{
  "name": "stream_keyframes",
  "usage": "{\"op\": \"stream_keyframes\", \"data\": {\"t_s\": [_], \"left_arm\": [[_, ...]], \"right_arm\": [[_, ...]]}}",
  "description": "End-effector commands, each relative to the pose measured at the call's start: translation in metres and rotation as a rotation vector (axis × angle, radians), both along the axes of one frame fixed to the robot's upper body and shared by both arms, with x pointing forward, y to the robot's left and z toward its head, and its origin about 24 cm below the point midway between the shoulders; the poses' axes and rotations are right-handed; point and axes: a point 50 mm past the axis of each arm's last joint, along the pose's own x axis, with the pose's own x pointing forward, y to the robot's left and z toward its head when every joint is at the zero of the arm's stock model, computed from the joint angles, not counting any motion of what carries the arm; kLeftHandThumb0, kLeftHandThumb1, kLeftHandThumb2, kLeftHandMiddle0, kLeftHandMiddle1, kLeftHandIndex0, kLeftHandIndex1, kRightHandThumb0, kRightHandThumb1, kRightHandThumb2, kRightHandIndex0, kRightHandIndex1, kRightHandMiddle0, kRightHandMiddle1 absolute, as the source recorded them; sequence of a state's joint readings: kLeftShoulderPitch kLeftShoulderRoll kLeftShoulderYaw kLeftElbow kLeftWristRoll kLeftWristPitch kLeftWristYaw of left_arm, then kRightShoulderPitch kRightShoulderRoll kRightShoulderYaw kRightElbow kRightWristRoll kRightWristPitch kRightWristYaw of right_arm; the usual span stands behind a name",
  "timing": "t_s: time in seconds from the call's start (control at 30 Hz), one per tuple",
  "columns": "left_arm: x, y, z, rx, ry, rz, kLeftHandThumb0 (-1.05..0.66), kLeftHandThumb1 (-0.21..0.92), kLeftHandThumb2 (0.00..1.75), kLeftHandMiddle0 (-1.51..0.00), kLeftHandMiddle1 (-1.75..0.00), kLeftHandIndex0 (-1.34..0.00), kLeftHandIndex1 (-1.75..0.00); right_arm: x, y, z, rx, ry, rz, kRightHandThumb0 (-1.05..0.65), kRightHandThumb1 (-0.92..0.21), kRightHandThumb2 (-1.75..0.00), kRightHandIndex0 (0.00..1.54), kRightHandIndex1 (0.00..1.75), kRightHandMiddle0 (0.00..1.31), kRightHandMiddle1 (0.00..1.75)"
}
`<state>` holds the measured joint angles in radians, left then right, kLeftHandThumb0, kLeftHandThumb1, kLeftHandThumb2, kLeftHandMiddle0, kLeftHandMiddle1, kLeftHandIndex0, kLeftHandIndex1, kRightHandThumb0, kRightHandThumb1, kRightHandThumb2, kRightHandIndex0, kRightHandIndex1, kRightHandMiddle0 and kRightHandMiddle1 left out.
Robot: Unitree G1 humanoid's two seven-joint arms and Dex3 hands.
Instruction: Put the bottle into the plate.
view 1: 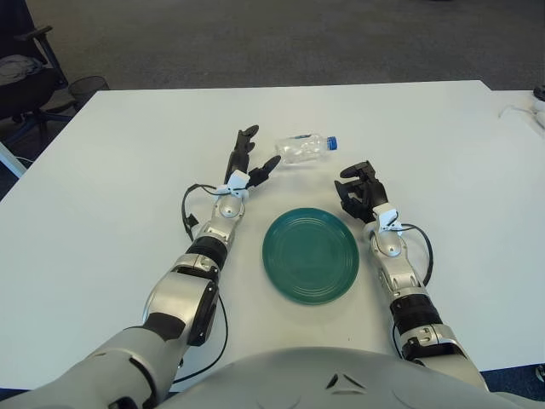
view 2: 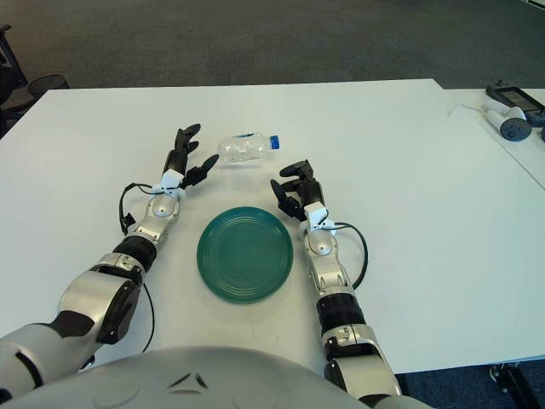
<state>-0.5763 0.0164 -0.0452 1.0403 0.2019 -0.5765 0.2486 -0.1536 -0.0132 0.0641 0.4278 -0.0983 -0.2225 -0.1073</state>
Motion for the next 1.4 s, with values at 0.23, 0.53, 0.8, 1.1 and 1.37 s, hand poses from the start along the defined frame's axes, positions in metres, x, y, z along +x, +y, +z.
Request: {"op": "stream_keyframes", "data": {"t_s": [0.23,0.53,0.8,1.1,1.37], "left_arm": [[0.006,-0.003,0.006,-0.023,-0.002,0.041,-0.97,0.92,0.27,-0.08,-0.87,0.0,-0.87],[0.007,-0.004,0.005,-0.03,0.02,0.055,-0.97,0.92,0.28,-0.07,-0.89,0.0,-0.87],[0.007,-0.002,0.003,-0.032,0.032,0.061,-0.96,0.92,0.26,-0.05,-0.9,0.0,-0.87],[0.005,-0.002,-0.001,-0.039,0.045,0.067,-0.95,0.92,0.25,-0.03,-0.93,0.0,-0.86],[0.003,-0.002,-0.005,-0.041,0.06,0.072,-0.95,0.92,0.28,-0.02,-0.96,0.0,-0.86]], "right_arm": [[-0.019,0.001,-0.035,-0.026,0.169,0.011,-0.01,-0.88,-0.43,0.47,1.38,0.19,1.65],[-0.021,-0.001,-0.036,-0.027,0.18,-0.007,-0.01,-0.89,-0.44,0.44,1.41,0.17,1.67],[-0.021,-0.001,-0.036,-0.024,0.175,0.003,-0.01,-0.9,-0.43,0.43,1.42,0.17,1.67],[-0.024,-0.002,-0.037,-0.014,0.173,0.015,-0.01,-0.9,-0.43,0.44,1.43,0.16,1.66],[-0.025,-0.005,-0.037,-0.034,0.171,0.016,-0.01,-0.89,-0.44,0.46,1.42,0.17,1.64]]}}
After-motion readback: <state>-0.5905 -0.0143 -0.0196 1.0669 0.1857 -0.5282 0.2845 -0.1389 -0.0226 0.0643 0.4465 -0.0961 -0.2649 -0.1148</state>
